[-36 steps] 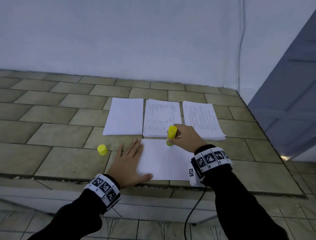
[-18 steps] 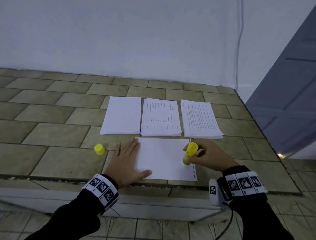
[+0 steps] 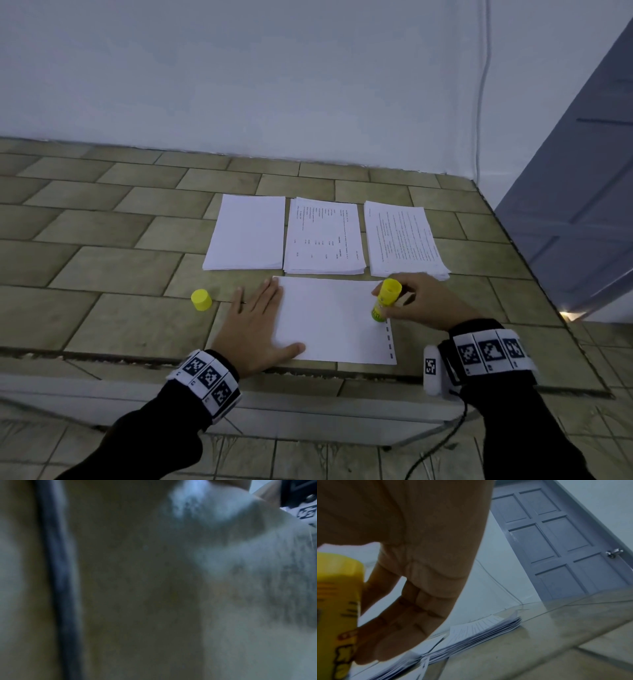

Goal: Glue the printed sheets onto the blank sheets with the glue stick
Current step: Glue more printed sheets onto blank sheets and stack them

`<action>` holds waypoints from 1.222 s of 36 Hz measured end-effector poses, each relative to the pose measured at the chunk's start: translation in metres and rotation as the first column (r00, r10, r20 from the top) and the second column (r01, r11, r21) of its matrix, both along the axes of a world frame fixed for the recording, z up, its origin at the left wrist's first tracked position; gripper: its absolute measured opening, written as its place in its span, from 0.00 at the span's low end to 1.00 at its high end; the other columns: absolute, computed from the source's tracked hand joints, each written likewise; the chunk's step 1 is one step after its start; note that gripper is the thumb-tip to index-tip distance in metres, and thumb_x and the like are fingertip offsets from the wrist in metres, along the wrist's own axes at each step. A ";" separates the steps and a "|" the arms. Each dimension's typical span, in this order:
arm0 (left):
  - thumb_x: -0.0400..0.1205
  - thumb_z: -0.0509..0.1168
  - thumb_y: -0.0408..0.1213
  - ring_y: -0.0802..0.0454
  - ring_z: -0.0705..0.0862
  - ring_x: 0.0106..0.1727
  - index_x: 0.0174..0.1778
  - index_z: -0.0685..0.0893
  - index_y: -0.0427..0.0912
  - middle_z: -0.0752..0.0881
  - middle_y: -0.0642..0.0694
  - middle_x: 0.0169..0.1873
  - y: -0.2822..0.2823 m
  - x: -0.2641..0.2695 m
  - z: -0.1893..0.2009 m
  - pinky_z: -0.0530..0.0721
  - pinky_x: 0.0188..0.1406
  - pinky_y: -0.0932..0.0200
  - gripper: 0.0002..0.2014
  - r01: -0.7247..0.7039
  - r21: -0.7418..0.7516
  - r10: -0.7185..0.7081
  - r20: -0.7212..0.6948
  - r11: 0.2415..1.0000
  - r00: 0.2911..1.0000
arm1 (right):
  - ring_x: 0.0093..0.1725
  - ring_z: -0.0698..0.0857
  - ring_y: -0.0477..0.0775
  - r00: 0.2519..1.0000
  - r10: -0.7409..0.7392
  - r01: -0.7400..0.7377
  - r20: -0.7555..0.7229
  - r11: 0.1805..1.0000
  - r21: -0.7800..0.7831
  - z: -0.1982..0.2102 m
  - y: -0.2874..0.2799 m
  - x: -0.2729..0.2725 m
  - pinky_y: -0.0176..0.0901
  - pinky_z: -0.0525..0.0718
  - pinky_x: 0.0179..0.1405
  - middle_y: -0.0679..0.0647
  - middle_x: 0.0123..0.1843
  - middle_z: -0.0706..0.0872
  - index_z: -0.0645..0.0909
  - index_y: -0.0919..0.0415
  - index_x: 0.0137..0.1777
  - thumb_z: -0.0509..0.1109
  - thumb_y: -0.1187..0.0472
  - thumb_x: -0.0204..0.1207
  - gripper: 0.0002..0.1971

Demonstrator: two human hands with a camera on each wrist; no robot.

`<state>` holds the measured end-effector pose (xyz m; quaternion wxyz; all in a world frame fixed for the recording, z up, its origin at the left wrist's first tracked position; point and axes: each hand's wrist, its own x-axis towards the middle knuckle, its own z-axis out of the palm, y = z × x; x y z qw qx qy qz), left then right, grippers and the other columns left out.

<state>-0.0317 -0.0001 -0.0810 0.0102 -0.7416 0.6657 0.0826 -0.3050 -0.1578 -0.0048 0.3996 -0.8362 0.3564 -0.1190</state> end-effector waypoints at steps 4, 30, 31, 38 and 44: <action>0.65 0.36 0.80 0.54 0.35 0.85 0.86 0.41 0.40 0.36 0.47 0.85 -0.001 0.000 0.000 0.34 0.83 0.39 0.60 -0.001 0.002 0.001 0.000 1.000 1.000 | 0.46 0.88 0.47 0.996 -0.084 0.084 -0.002 0.994 -0.073 -0.001 -0.018 0.010 0.41 0.87 0.48 0.52 0.46 0.91 0.88 0.59 0.48 0.79 0.64 0.69 0.08; 0.63 0.27 0.84 0.52 0.39 0.86 0.87 0.45 0.38 0.39 0.46 0.85 -0.001 0.003 -0.009 0.37 0.83 0.38 0.64 0.022 -0.048 -0.022 0.012 0.999 1.000 | 0.52 0.82 0.53 0.826 -0.354 0.181 -0.439 0.904 -0.387 -0.005 -0.013 -0.007 0.41 0.77 0.48 0.55 0.55 0.85 0.81 0.57 0.60 0.73 0.56 0.75 0.14; 0.63 0.27 0.83 0.52 0.38 0.86 0.86 0.44 0.39 0.39 0.46 0.85 -0.001 0.003 -0.009 0.37 0.83 0.38 0.64 0.023 -0.041 -0.022 0.016 0.999 1.000 | 0.50 0.82 0.54 0.834 -0.387 0.240 -0.393 0.896 -0.373 -0.005 -0.014 -0.009 0.41 0.76 0.46 0.56 0.55 0.84 0.80 0.58 0.59 0.73 0.57 0.75 0.15; 0.66 0.24 0.81 0.51 0.40 0.86 0.86 0.46 0.38 0.41 0.44 0.85 0.000 0.003 -0.011 0.39 0.83 0.37 0.61 0.026 -0.064 -0.026 -0.001 0.998 1.000 | 0.43 0.76 0.58 0.758 -0.637 0.578 -0.138 0.755 -0.311 -0.001 -0.020 -0.024 0.45 0.70 0.38 0.60 0.45 0.77 0.70 0.65 0.50 0.73 0.66 0.74 0.14; 0.68 0.21 0.79 0.49 0.42 0.86 0.86 0.47 0.37 0.41 0.43 0.85 -0.001 0.004 -0.009 0.39 0.83 0.37 0.60 0.037 -0.051 -0.037 0.017 0.998 0.999 | 0.46 0.76 0.59 0.705 -0.693 0.661 -0.148 0.719 -0.216 -0.004 -0.027 -0.029 0.47 0.72 0.41 0.61 0.48 0.76 0.71 0.71 0.59 0.75 0.65 0.73 0.20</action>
